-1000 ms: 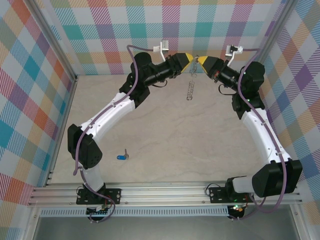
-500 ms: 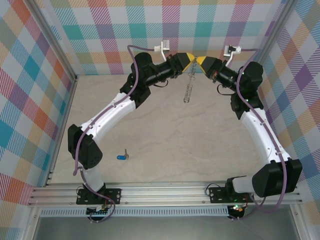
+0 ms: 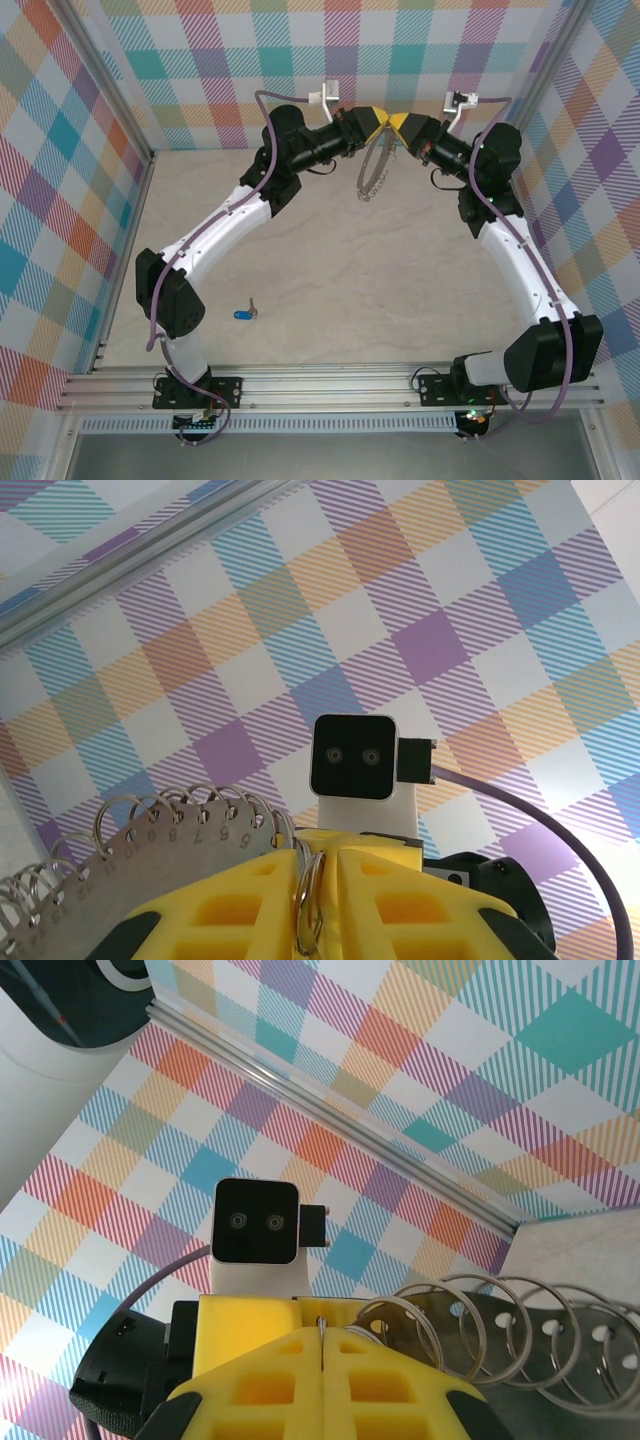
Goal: Put the keys on the keyring
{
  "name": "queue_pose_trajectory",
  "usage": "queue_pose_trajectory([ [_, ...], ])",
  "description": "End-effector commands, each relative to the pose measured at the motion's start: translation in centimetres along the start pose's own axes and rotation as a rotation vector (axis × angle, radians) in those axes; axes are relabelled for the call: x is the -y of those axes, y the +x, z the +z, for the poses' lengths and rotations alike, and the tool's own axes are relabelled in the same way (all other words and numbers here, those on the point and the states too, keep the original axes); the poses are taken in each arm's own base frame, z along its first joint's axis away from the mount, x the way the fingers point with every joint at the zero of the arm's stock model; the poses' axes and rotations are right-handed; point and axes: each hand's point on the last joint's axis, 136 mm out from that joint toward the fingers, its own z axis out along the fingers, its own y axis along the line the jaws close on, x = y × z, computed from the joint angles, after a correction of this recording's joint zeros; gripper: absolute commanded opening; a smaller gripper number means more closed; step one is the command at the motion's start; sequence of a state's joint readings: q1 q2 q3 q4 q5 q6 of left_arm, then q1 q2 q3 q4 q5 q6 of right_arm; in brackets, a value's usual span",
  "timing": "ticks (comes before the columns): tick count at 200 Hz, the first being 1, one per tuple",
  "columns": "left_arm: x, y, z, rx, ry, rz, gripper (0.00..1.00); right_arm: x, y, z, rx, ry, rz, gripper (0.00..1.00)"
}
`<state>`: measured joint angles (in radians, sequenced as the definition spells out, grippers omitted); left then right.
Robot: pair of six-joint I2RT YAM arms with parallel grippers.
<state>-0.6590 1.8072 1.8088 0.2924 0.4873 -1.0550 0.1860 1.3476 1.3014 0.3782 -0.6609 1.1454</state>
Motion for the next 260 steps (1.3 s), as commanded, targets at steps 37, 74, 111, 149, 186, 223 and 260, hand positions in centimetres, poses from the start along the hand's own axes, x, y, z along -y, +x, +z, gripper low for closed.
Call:
queue_pose_trajectory([
  [37,3.7,0.3,-0.9,0.004,0.090,0.048,0.05,-1.5,-0.5,0.4,0.020,-0.043,-0.040,0.00],
  [74,3.8,0.2,-1.1,-0.004,0.073,0.092,0.00,-1.2,0.0,0.1,-0.013,-0.006,-0.053,0.17],
  [111,4.0,0.1,-1.4,-0.039,0.067,0.145,0.00,-0.9,-0.3,-2.0,-0.020,0.039,-0.072,0.40],
  [149,4.6,0.7,-1.7,-0.134,0.086,0.215,0.00,-1.4,-0.1,-3.1,-0.059,0.031,-0.087,0.40],
  [186,5.2,1.2,-2.1,-0.219,0.107,0.275,0.00,-2.7,0.9,-3.2,-0.135,-0.012,-0.115,0.41],
  [223,5.6,1.8,-2.1,-0.282,0.127,0.309,0.00,-4.1,1.5,-3.5,-0.175,-0.041,-0.141,0.41],
  [260,6.0,2.2,-2.3,-0.320,0.136,0.339,0.00,-4.9,2.0,-4.1,-0.180,-0.045,-0.152,0.39],
])
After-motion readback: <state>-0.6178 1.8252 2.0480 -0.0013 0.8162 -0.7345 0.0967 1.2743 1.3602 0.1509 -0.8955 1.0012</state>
